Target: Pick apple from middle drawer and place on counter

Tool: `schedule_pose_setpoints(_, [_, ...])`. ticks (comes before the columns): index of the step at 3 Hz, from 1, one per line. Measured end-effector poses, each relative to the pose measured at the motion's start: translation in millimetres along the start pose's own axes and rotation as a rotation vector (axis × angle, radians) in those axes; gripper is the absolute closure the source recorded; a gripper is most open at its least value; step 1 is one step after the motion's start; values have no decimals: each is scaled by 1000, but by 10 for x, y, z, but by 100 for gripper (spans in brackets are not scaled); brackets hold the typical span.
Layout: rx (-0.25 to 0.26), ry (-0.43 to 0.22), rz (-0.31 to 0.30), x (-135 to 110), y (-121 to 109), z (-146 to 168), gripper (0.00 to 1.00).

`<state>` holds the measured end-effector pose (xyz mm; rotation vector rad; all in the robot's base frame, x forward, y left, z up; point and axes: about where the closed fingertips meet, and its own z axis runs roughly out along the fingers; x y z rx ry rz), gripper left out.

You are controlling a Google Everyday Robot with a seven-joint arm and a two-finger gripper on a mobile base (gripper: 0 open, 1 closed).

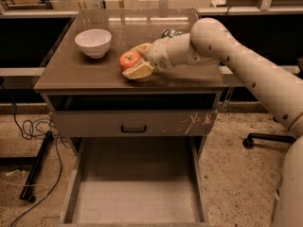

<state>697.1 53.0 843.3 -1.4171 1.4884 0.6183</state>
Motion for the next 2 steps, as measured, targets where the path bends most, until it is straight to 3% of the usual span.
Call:
schedule_pose_setpoints(1, [0, 0, 0, 0, 0, 1, 0])
schedule_pose_setpoints(2, [0, 0, 0, 0, 0, 1, 0])
